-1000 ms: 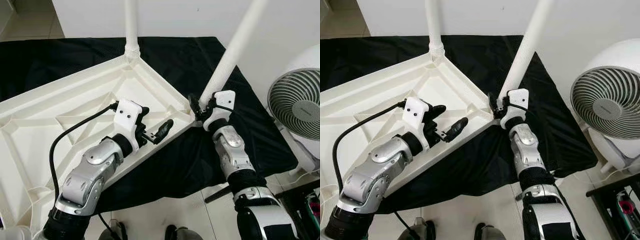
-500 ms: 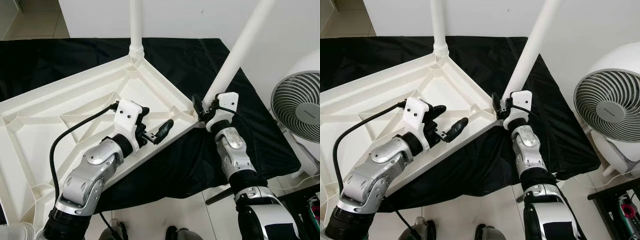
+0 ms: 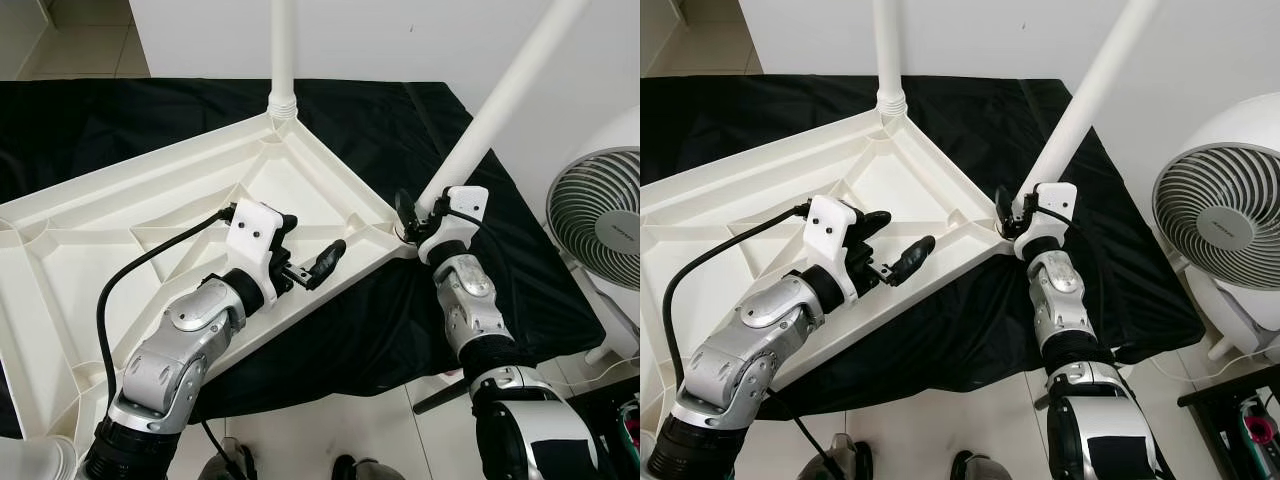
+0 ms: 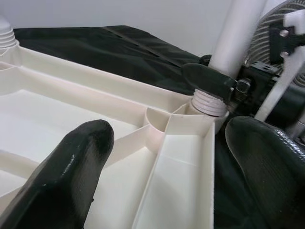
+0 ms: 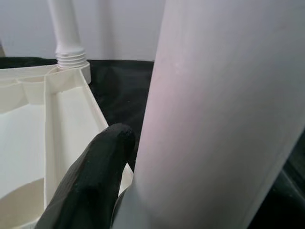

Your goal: Building children table

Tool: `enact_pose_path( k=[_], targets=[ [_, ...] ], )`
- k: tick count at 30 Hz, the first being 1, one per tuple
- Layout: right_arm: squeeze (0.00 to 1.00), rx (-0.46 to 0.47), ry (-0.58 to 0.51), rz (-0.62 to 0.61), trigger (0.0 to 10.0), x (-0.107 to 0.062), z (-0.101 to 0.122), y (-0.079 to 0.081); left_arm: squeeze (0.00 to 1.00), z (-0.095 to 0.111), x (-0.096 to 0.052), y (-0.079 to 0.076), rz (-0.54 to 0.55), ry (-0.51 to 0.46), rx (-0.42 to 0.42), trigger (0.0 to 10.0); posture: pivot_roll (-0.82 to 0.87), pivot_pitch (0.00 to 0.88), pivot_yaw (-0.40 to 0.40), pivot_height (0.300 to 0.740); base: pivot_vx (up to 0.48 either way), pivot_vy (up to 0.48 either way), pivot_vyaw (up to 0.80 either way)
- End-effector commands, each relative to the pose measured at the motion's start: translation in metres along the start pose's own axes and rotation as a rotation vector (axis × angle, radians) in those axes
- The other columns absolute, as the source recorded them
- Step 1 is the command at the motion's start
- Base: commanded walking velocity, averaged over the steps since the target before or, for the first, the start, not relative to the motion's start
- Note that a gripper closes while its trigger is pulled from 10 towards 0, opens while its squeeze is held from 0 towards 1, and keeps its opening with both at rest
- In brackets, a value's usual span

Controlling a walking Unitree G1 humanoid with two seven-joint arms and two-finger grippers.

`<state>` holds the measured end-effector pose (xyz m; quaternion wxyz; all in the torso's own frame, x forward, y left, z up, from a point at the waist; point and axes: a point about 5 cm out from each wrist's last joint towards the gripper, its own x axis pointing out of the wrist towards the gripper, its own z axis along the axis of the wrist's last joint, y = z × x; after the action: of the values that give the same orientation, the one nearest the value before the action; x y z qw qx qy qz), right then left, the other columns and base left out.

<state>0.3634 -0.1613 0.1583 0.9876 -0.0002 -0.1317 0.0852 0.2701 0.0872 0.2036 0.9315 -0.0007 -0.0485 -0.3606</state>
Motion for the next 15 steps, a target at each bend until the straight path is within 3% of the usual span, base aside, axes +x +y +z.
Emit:
enact_pose_path(
  k=[1,6,15],
  targets=[
    [0.00,-0.021,0.125,0.008,10.0,-0.018,-0.028,0.001,0.00,0.000,-0.002,-0.001,-0.011,0.008,-0.003,10.0,0.14,0.173,-0.054,0.740,0.000,0.000,0.00],
    [0.00,-0.103,0.074,0.059,10.0,-0.038,-0.034,0.010,0.00,0.000,-0.003,0.000,0.001,0.007,-0.003,10.0,0.14,0.181,-0.052,0.740,0.000,0.000,0.00],
    [0.00,-0.114,0.070,0.058,10.0,-0.053,-0.043,0.012,0.00,0.001,-0.004,0.001,0.004,0.007,-0.007,10.0,0.13,0.190,-0.037,0.740,0.000,0.000,0.00]
  ],
)
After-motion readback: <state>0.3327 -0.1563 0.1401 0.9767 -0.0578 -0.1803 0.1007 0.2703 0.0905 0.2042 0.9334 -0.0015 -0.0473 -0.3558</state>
